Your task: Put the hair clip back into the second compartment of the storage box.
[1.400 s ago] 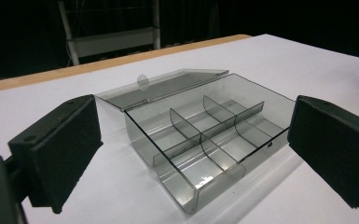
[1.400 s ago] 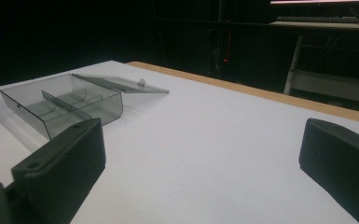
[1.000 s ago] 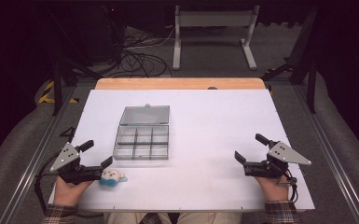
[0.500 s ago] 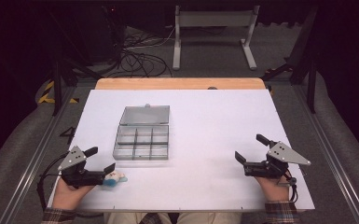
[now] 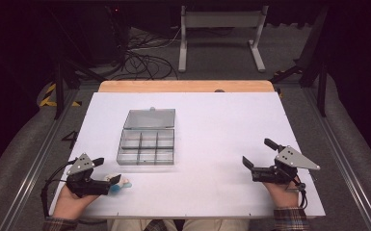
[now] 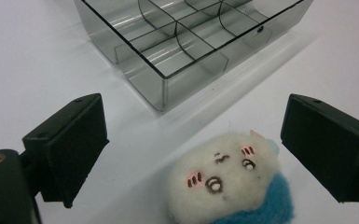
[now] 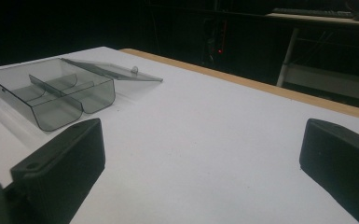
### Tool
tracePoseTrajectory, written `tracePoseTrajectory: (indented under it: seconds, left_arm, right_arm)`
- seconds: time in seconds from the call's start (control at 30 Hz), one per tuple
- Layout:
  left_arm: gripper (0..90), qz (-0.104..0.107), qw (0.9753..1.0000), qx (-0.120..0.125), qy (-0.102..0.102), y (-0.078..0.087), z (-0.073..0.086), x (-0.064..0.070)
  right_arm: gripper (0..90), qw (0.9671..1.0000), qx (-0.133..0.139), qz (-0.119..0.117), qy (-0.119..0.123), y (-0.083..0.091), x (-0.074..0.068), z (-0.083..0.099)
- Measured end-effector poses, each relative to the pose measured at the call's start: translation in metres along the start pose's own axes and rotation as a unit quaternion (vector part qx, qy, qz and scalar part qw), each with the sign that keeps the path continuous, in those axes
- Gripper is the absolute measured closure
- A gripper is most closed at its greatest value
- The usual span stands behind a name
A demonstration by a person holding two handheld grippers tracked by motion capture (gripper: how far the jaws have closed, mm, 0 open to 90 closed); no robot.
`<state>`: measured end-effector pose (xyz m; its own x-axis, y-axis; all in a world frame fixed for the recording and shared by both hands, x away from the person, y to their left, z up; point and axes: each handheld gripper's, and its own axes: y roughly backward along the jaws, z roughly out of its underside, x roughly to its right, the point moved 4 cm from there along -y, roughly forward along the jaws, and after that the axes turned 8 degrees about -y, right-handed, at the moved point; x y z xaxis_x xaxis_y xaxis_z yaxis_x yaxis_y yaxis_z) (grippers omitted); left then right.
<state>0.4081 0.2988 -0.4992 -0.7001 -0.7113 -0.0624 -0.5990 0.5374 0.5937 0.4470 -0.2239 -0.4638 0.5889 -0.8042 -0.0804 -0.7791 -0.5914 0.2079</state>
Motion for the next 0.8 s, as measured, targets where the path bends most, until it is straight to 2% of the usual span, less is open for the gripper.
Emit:
tracePoseTrajectory:
  seconds: [0.3,0.53,0.7,0.73,0.8]
  left_arm:
    - [11.1,-0.005,0.9998,-0.018,0.002,-0.0008,0.0033,0.0015]
    - [11.6,0.007,0.9993,-0.035,0.007,-0.0046,0.0060,0.0035]
    - [12.4,0.015,0.9987,-0.049,-0.002,-0.0066,0.0081,0.0029]
    - [12.6,0.021,0.9984,-0.052,0.004,-0.0075,0.0086,0.0042]
    - [12.8,0.028,0.9980,-0.056,0.003,-0.0087,0.0093,0.0047]
  right_arm:
    - [0.3,1.0000,-0.006,-0.001,0.001,-0.0021,-0.0010,0.0013]
    - [0.3,1.0000,-0.007,-0.002,0.003,-0.0029,-0.0016,0.0018]
    - [0.2,1.0000,-0.008,-0.003,0.003,-0.0034,-0.0024,0.0022]
    - [0.2,1.0000,-0.009,-0.003,0.002,-0.0035,-0.0024,0.0023]
    - [0.3,1.0000,-0.009,-0.003,0.002,-0.0036,-0.0023,0.0023]
